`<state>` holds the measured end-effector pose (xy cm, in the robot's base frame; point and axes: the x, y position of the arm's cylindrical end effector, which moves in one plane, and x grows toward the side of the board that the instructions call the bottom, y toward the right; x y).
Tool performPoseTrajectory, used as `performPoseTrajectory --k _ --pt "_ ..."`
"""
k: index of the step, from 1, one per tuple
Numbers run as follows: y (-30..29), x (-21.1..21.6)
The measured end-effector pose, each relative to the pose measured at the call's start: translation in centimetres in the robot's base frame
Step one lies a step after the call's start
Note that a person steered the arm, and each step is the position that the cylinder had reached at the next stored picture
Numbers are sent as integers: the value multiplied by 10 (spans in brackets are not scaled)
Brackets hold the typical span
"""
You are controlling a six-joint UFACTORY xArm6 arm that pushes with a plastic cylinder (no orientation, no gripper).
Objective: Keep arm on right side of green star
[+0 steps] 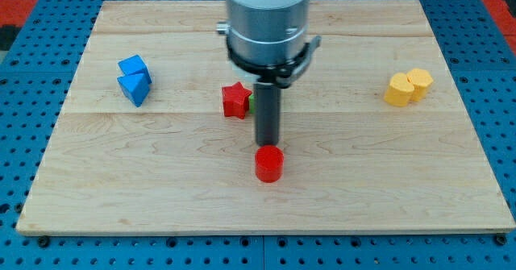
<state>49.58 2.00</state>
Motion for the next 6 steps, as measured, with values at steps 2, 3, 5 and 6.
performPoseTrajectory --k 2,3,5,6 --pt "-26 34" --pt "32 32" --pt "33 104" --pt "54 17"
